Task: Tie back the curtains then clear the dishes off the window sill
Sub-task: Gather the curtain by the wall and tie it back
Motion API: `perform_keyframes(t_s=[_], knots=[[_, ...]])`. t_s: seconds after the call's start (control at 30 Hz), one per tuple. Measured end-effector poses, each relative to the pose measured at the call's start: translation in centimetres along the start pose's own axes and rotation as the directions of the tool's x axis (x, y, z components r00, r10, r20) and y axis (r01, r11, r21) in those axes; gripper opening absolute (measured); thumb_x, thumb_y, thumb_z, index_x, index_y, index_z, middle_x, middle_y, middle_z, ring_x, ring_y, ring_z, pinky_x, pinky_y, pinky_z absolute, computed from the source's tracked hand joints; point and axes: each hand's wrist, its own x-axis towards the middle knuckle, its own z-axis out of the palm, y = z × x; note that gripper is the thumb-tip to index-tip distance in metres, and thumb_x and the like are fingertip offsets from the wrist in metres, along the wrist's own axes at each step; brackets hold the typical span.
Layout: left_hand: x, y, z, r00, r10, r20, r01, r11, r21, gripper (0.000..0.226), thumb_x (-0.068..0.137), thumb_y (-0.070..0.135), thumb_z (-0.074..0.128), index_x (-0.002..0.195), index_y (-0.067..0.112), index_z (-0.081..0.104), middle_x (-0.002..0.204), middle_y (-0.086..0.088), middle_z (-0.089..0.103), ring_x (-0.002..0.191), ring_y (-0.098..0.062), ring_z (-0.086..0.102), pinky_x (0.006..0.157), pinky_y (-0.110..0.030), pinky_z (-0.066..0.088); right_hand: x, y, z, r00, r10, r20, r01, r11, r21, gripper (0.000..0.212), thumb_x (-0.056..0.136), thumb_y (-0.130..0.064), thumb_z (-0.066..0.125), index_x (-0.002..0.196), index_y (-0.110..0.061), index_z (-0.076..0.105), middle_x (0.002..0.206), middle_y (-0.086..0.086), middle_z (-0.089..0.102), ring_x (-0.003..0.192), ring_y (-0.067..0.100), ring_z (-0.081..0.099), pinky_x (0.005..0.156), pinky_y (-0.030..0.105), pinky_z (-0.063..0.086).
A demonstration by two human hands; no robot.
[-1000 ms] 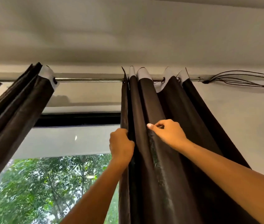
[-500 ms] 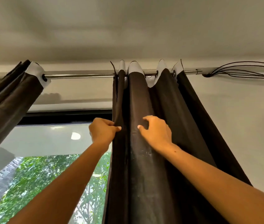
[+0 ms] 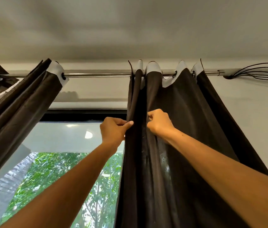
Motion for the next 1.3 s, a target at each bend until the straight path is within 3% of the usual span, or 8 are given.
perform_keyframes(t_s=[0.2, 0.3, 0.43, 0.57, 0.7, 0.83, 0.97, 1.3], knots=[[0.9, 0.0, -1.9, 0.989, -0.053, 0.140, 0.069, 0.991, -0.113, 0.028, 0.090, 0.024, 0.063, 0.106, 0.003, 0.069, 0.095, -0.013, 0.071, 0.081, -0.021, 0.069, 0.050, -0.019, 0.053, 1.3, -4.9, 2.9, 0.987, -0.118, 0.105, 0.109, 0.991, 0.079, 0.026, 0.091, -0.006, 0.053, 0.064, -0.008, 0.054, 0.077, 0.008, 0.056, 0.084, 0.026, 0.050, 0.075, 0.027, 0.042], [1.2, 0.1, -2.8, 0.977, -0.055, 0.206, 0.075, 0.993, -0.091, 0.033, 0.080, 0.025, 0.073, 0.104, 0.002, 0.070, 0.094, -0.013, 0.071, 0.080, -0.018, 0.068, 0.051, -0.019, 0.053, 1.2, -4.6, 2.9, 0.972, -0.049, 0.231, -0.020, 0.958, 0.286, 0.032, 0.087, 0.007, 0.047, 0.063, -0.013, 0.054, 0.069, 0.004, 0.047, 0.072, 0.018, 0.045, 0.061, 0.025, 0.038], [1.1, 0.7, -2.1, 0.982, -0.029, 0.189, 0.033, 0.999, -0.019, 0.032, 0.068, 0.024, 0.083, 0.090, 0.004, 0.074, 0.083, -0.012, 0.071, 0.074, -0.019, 0.067, 0.050, -0.021, 0.052, 0.5, -3.5, 1.2, 0.895, 0.024, 0.446, -0.297, 0.777, 0.555, 0.053, 0.082, 0.013, 0.028, 0.132, 0.006, 0.045, 0.103, 0.022, 0.056, 0.080, 0.018, 0.043, 0.085, 0.039, 0.045], [1.2, 1.3, -0.7, 0.992, -0.052, 0.111, 0.050, 0.999, 0.016, 0.030, 0.064, 0.013, 0.087, 0.087, 0.002, 0.072, 0.083, -0.013, 0.069, 0.070, -0.021, 0.066, 0.049, -0.026, 0.054, 0.3, -2.4, -0.6, 0.832, 0.023, 0.555, -0.407, 0.705, 0.581, 0.044, 0.087, -0.007, 0.030, 0.125, -0.003, 0.051, 0.084, 0.008, 0.057, 0.088, 0.020, 0.058, 0.097, 0.046, 0.040], [1.0, 1.6, 0.4, 0.997, -0.043, 0.064, 0.038, 0.996, 0.086, 0.024, 0.060, 0.000, 0.085, 0.078, 0.005, 0.071, 0.083, -0.012, 0.068, 0.082, -0.027, 0.066, 0.078, -0.042, 0.058, 0.2, -0.1, -1.8, 0.992, 0.126, 0.028, -0.129, 0.983, 0.133, 0.039, 0.092, -0.029, 0.048, 0.115, -0.001, 0.064, 0.120, 0.017, 0.063, 0.116, 0.032, 0.056, 0.083, 0.031, 0.045], [0.1, 1.8, 1.8, 0.996, -0.017, 0.085, 0.005, 0.990, 0.140, 0.025, 0.061, 0.000, 0.085, 0.078, 0.008, 0.069, 0.081, -0.005, 0.063, 0.085, -0.022, 0.063, 0.083, -0.037, 0.055, -0.3, 4.2, -2.9, 0.967, 0.006, -0.255, -0.179, 0.729, -0.661, 0.073, 0.090, -0.041, 0.057, 0.149, -0.018, 0.019, 0.157, 0.021, 0.004, 0.143, 0.045, 0.000, 0.111, 0.062, 0.007], [-0.3, 1.5, 2.9, 0.997, -0.033, 0.077, 0.022, 0.989, 0.149, 0.028, 0.062, -0.001, 0.084, 0.085, 0.004, 0.070, 0.085, -0.007, 0.064, 0.086, -0.023, 0.062, 0.087, -0.038, 0.054, 0.0, 6.1, -3.8, 0.948, 0.234, -0.215, -0.315, 0.783, -0.537, 0.095, 0.089, -0.017, 0.064, 0.150, -0.005, -0.009, 0.154, 0.028, 0.009, 0.139, 0.046, 0.021, 0.109, 0.054, 0.029], [-0.6, -1.0, 1.7, 0.994, -0.039, 0.106, 0.025, 0.991, 0.132, 0.039, 0.070, -0.001, 0.079, 0.107, 0.005, 0.069, 0.103, -0.012, 0.068, 0.086, -0.018, 0.059, 0.079, -0.022, 0.047, 2.1, 3.0, -1.0, 0.996, 0.046, -0.070, -0.062, 0.968, -0.242, 0.022, 0.085, -0.002, 0.055, 0.098, -0.015, 0.067, 0.106, 0.013, 0.063, 0.110, 0.036, 0.057, 0.081, 0.036, 0.047]])
